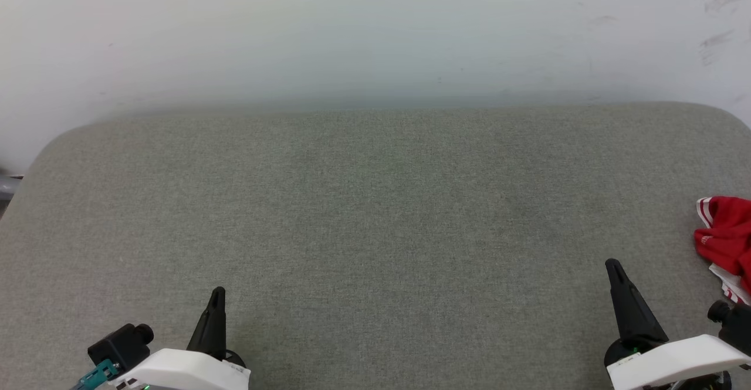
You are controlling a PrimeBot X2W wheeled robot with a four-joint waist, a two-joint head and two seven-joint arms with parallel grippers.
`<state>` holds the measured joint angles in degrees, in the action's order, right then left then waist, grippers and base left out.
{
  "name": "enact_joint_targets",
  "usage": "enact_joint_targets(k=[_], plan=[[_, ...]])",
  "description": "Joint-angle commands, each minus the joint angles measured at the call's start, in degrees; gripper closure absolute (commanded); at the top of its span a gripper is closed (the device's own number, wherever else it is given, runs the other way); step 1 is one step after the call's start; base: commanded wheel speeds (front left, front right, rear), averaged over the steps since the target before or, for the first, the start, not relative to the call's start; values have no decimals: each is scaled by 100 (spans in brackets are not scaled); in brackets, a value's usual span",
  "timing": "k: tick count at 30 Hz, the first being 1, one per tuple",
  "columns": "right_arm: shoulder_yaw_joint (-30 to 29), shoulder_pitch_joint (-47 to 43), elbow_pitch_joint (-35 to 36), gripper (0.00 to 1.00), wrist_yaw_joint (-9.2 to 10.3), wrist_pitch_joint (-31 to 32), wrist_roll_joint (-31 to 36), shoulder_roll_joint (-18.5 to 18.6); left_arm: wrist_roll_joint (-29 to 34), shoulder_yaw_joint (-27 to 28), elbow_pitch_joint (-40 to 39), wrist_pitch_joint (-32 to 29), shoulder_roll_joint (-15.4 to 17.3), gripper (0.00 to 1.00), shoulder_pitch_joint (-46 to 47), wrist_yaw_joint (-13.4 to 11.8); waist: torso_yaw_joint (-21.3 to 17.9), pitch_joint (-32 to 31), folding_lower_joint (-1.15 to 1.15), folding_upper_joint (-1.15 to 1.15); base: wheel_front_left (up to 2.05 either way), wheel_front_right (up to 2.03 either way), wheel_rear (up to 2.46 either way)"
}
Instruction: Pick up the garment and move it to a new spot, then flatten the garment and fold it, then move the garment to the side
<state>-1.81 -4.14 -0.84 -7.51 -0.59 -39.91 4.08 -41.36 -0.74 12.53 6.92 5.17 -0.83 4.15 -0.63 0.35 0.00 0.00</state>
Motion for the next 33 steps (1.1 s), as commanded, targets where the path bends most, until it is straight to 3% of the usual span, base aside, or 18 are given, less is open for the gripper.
enact_joint_targets(k=[1, 33], plan=[[-5, 181, 11, 100, 0, 14, -252, 56, -222, 64, -53, -52, 8, 100, 182, 51, 1, 0, 0, 0, 0, 0, 0], [-69, 562, -556, 100, 1, 205, -2530, 89, -2331, 360, 33, -620, -100, 100, 428, 182, 22, -6, 0, 0, 0, 0, 0]])
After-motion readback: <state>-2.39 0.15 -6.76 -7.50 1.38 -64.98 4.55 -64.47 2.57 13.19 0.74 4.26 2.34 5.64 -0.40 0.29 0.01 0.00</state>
